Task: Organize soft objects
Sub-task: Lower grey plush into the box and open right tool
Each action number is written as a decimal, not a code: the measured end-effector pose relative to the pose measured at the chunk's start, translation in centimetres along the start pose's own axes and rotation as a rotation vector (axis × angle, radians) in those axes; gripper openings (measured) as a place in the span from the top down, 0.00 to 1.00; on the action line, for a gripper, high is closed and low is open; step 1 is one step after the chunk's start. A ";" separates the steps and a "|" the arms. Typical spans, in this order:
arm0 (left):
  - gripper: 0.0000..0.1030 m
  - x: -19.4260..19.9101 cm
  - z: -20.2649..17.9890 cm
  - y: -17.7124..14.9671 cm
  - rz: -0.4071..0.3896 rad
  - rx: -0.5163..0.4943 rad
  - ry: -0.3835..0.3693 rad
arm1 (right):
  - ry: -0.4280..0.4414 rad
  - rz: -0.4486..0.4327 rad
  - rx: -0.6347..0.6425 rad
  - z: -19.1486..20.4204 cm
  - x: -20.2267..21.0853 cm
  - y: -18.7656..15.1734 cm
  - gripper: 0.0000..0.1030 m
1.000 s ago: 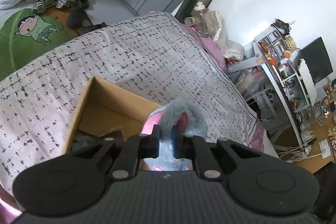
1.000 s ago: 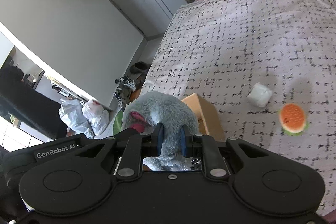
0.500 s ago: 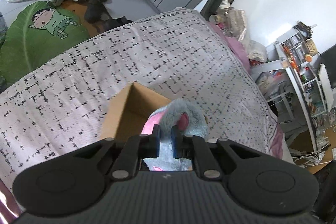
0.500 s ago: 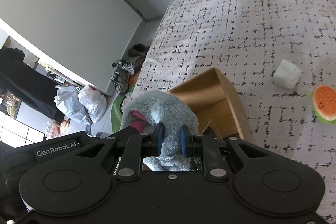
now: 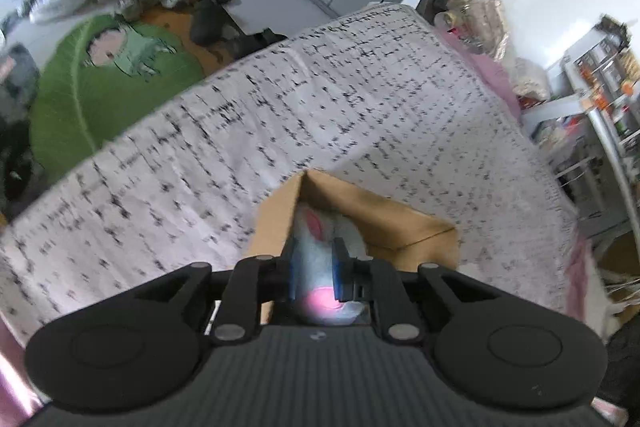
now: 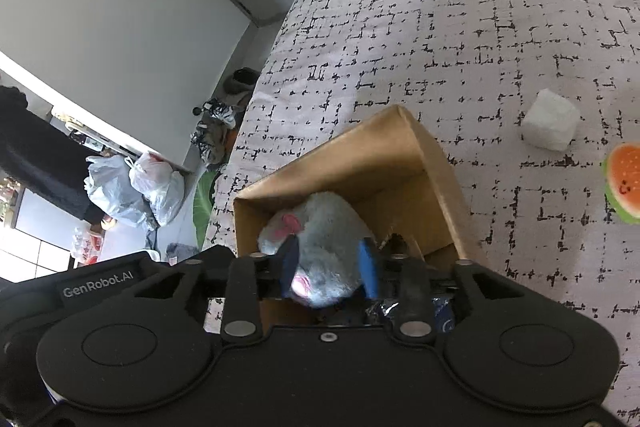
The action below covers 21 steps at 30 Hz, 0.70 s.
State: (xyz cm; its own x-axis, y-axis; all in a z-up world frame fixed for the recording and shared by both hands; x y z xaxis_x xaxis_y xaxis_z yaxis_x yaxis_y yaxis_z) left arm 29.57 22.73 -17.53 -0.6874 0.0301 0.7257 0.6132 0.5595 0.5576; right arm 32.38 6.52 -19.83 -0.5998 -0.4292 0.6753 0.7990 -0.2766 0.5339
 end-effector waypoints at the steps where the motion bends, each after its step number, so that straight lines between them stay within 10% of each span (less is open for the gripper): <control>1: 0.86 0.0 0.0 0.1 0.002 0.000 0.004 | 0.000 -0.001 -0.001 -0.1 0.2 0.0 0.63; 10: 0.79 1.6 -1.2 0.4 -0.017 -0.006 0.008 | -0.022 -0.059 0.057 -0.7 3.6 1.1 0.44; 21: 0.29 4.3 -4.6 -0.6 -0.038 -0.038 -0.001 | -0.051 -0.130 0.103 -3.3 8.1 2.6 0.20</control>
State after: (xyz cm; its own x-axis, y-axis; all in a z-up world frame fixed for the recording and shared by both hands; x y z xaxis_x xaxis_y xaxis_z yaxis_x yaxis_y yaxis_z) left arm 28.06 18.75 -12.89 -0.7109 0.0101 0.7032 0.6007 0.5288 0.5996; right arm 29.74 -0.52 -14.70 -0.7012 -0.3507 0.6208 0.7077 -0.2365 0.6657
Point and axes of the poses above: each gripper's, at about its wrist camera, not at the fingertips, and x roughly against the way its jaws point, z to its left, y to its top, the point moved 7 cm from there along -x, roughly the way its jaws point, and after that the axes turned 11 degrees about -z, right-handed, at the moved point
